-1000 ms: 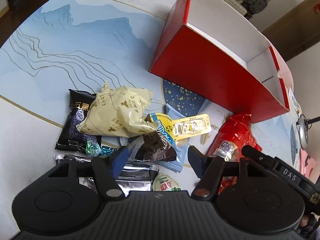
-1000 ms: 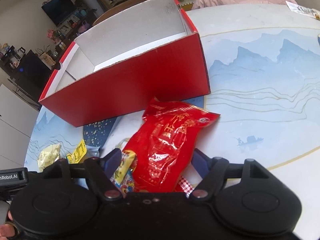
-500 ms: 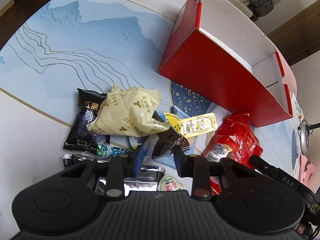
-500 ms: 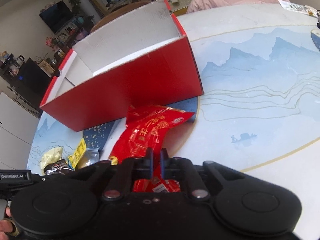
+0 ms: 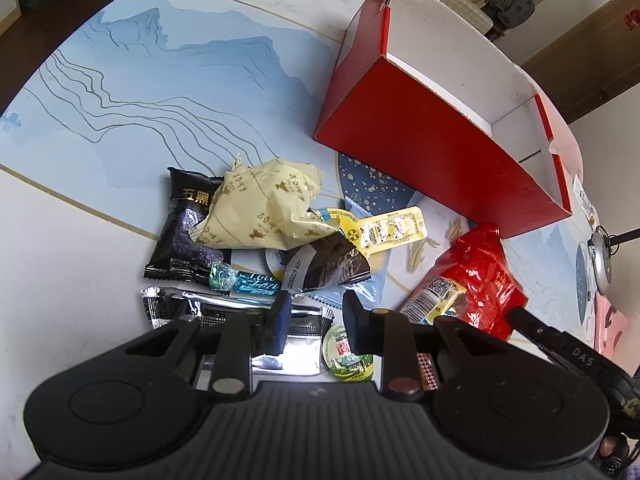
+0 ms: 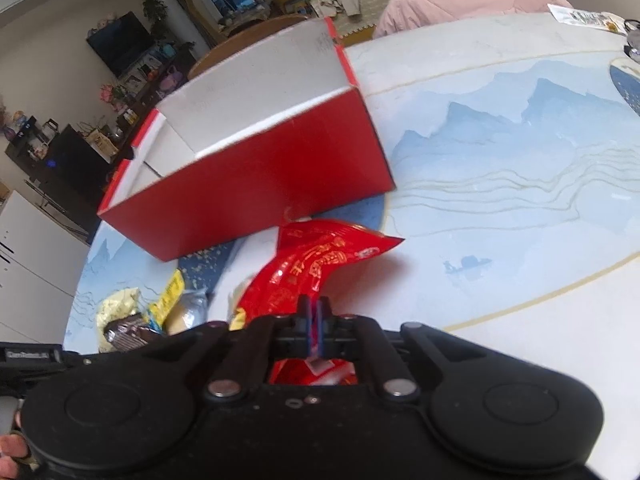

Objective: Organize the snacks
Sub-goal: 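Grasp the large red snack bag with the right gripper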

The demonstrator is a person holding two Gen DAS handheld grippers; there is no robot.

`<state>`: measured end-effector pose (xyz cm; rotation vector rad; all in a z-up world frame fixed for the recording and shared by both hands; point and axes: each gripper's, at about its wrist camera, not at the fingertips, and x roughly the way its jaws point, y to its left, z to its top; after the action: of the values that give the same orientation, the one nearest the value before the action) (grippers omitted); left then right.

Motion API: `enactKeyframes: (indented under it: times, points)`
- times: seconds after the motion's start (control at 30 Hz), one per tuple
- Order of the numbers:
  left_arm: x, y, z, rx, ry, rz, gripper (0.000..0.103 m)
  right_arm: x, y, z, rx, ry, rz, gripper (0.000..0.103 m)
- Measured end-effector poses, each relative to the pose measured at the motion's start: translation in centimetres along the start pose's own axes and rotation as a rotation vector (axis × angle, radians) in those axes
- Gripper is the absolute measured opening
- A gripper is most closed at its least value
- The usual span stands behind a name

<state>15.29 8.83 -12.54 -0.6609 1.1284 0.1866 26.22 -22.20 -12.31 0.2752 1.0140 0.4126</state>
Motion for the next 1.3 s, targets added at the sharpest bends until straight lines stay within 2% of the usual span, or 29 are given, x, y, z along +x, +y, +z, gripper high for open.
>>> enactKeyframes:
  times: [0.03, 0.1, 0.13, 0.17, 0.2, 0.23, 0.3, 0.37, 0.4, 0.57, 0.9, 1.13, 1.3]
  points:
    - [-0.1, -0.1, 0.0, 0.002, -0.003, 0.002, 0.027, 0.1, -0.3, 0.0, 0.015, 0.008, 0.000, 0.009]
    - [-0.4, -0.3, 0.0, 0.012, -0.013, -0.001, 0.028, 0.1, -0.7, -0.2, 0.041, 0.016, 0.004, 0.021]
    - [-0.5, -0.4, 0.0, 0.015, -0.017, -0.008, 0.030, 0.1, -0.9, -0.2, 0.053, 0.018, 0.010, 0.022]
    - [-0.6, -0.5, 0.0, 0.019, -0.021, -0.013, 0.039, 0.1, -1.1, -0.3, 0.062, 0.024, 0.020, 0.023]
    - [-0.8, -0.7, 0.0, 0.024, -0.028, -0.016, 0.052, 0.1, -1.2, -0.3, 0.069, 0.031, 0.029, 0.027]
    - [-0.9, -0.8, 0.0, 0.029, -0.038, -0.018, 0.057, 0.1, -1.3, -0.3, 0.075, 0.035, 0.032, 0.032]
    - [-1.1, -1.1, 0.0, 0.034, -0.049, -0.029, 0.060, 0.0, -1.6, -0.4, 0.093, 0.034, 0.040, 0.060]
    - [-0.9, -1.2, 0.1, 0.025, -0.040, -0.035, 0.065, -0.2, -1.7, -0.4, 0.112, 0.015, 0.054, 0.082]
    - [-0.8, -1.2, 0.3, 0.014, -0.042, -0.035, 0.069, -0.2, -1.7, -0.4, 0.119, 0.007, 0.061, 0.083]
    - [-0.3, -1.2, 0.9, -0.059, -0.049, -0.053, 0.073, 0.9, -1.6, 0.5, 0.158, 0.021, 0.087, 0.082]
    - [1.0, -1.0, 1.7, -0.157, -0.045, 0.045, 0.073, 2.7, -0.8, 1.1, 0.131, 0.038, 0.067, 0.078]
    - [1.7, -1.7, 2.6, -0.170, -0.045, 0.086, 0.073, 3.3, -0.7, 1.6, 0.125, 0.042, 0.050, 0.074]
    - [2.2, -2.0, 3.0, -0.171, -0.036, 0.087, 0.073, 3.6, -0.5, 1.8, 0.114, 0.044, 0.048, 0.070]
